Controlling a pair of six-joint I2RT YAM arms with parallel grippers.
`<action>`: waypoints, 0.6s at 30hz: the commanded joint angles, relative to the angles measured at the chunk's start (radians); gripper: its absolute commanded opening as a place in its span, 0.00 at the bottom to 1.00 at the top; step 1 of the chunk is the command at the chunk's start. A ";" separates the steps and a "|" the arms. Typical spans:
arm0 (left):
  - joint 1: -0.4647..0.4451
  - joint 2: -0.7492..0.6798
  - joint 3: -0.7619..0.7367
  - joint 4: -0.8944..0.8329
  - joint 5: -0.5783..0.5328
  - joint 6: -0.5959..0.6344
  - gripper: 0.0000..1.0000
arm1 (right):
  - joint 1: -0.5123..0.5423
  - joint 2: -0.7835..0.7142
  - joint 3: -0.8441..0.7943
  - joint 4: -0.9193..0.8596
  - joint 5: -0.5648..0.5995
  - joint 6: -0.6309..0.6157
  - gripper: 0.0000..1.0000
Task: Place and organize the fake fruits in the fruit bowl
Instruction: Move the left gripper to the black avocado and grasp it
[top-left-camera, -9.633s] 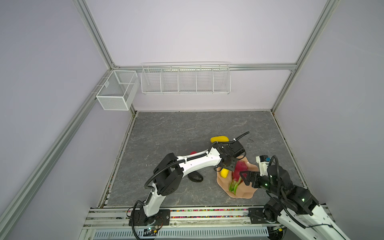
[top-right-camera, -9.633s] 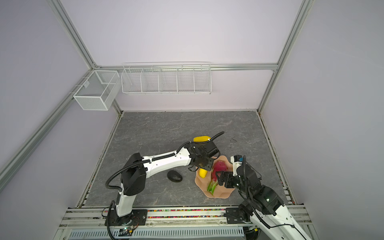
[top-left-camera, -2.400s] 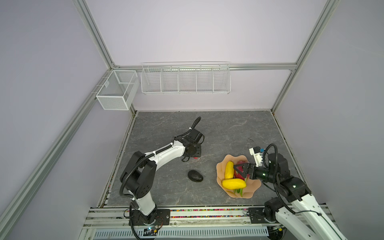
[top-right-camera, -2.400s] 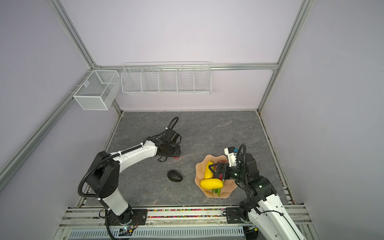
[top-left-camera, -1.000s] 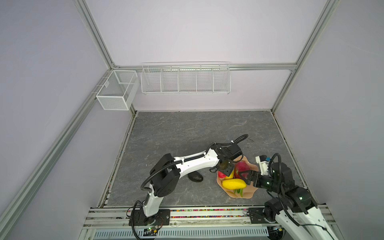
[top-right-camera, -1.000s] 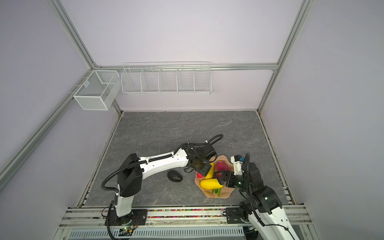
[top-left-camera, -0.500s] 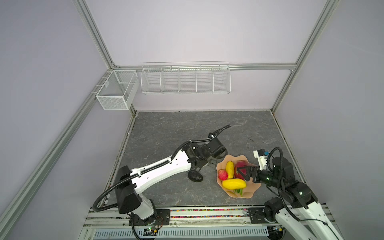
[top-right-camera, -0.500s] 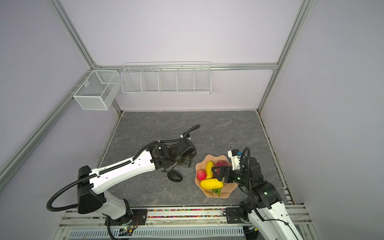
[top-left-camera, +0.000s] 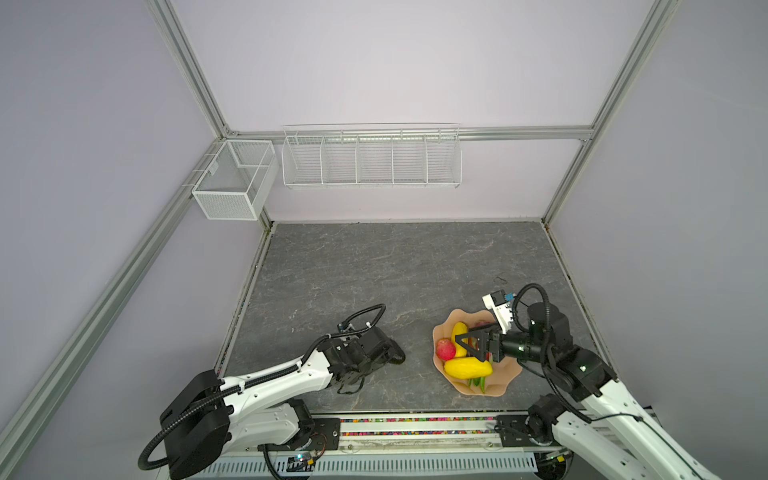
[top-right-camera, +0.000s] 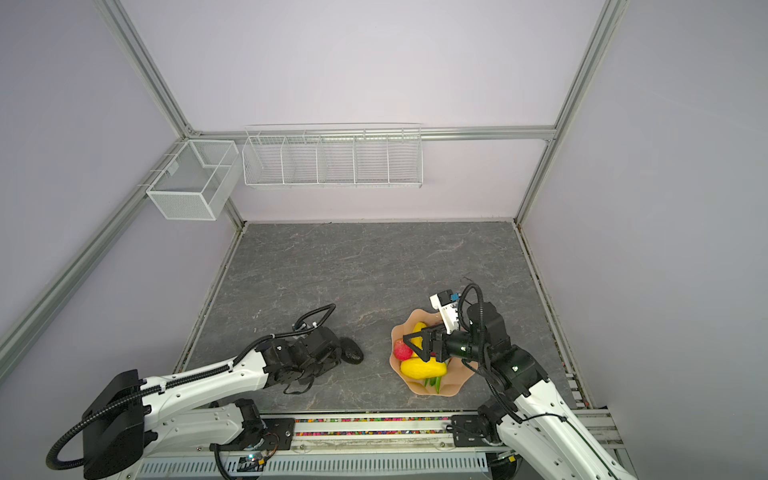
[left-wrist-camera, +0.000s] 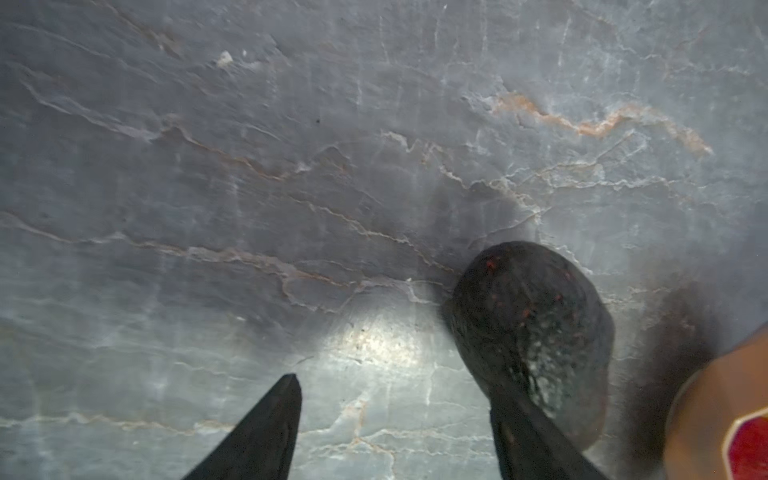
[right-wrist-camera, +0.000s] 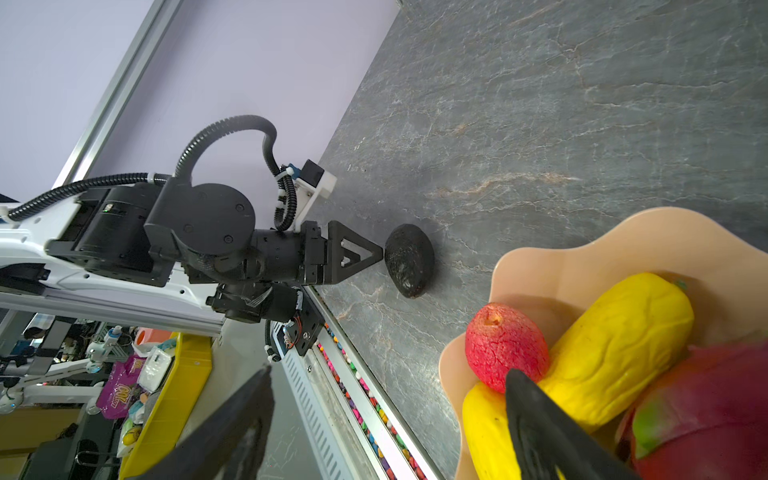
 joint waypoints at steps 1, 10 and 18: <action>0.001 -0.018 0.070 0.072 -0.011 -0.071 0.74 | 0.010 0.002 -0.022 0.057 -0.016 -0.016 0.88; -0.005 0.087 0.116 0.143 0.045 -0.051 0.76 | 0.012 0.004 -0.040 0.051 -0.010 -0.034 0.88; -0.014 0.304 0.227 0.085 0.079 0.024 0.73 | 0.012 -0.011 -0.046 0.027 0.002 -0.048 0.88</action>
